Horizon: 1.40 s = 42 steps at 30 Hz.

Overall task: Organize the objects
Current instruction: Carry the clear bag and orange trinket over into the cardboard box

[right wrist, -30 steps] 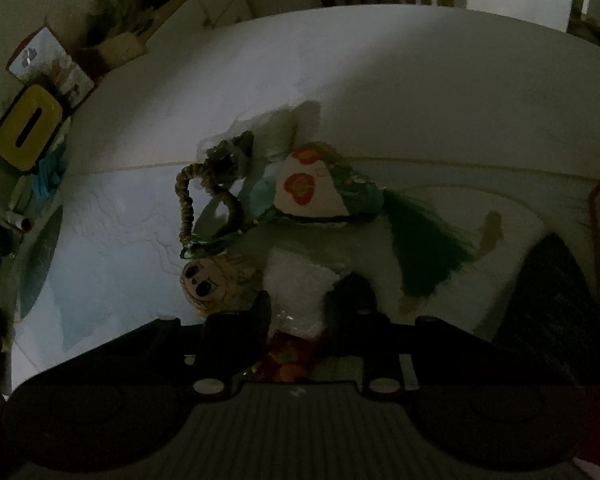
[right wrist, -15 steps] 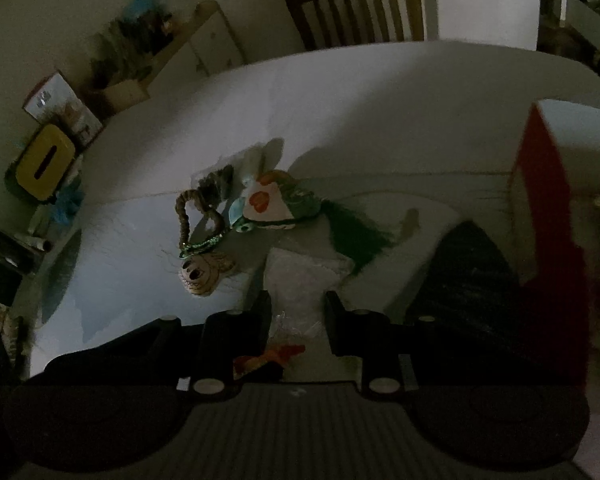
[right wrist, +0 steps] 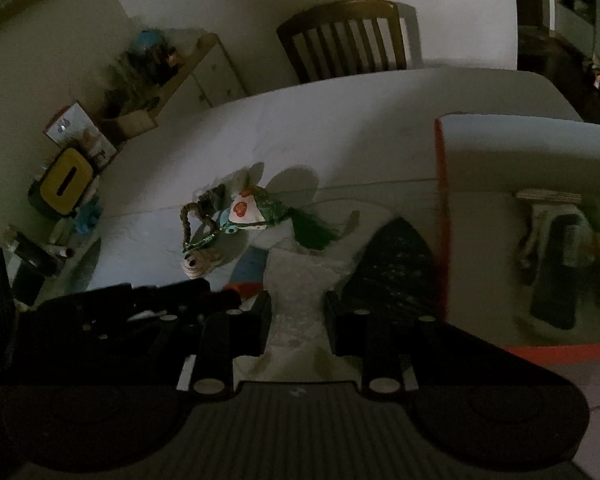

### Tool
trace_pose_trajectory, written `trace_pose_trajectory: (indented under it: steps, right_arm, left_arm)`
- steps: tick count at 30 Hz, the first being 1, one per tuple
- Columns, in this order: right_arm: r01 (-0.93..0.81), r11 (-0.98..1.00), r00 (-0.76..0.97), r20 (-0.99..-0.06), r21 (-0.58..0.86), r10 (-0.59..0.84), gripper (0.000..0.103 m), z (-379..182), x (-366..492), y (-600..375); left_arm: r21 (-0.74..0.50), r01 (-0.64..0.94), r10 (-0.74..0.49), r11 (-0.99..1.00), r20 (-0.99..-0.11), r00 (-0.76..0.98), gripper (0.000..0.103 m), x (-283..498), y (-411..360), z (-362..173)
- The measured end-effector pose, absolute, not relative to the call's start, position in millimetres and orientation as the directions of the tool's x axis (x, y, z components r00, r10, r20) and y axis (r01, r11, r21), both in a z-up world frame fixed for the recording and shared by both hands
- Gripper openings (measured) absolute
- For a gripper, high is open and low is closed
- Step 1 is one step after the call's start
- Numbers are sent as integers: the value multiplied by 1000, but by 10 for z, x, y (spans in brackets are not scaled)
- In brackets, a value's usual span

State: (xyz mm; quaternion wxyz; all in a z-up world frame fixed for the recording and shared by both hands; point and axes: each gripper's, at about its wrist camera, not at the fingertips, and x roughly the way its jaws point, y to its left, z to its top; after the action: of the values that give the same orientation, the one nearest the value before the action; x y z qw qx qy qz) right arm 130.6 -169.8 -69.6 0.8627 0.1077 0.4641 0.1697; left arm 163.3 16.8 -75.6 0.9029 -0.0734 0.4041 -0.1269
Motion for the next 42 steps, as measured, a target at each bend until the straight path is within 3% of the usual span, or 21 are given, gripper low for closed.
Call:
trace_pose_trajectory:
  steps: [19, 42]
  right_arm:
    - [-89, 942, 583, -750, 323, 312, 27, -516, 1039, -2894]
    - [54, 966, 596, -785, 251, 170, 27, -824, 1365, -3940]
  left_arm:
    - [-227, 264, -348, 937, -659, 667, 32, 1745, -777, -280]
    - [-158, 329, -339, 931, -711, 616, 32, 2391, -1877, -492]
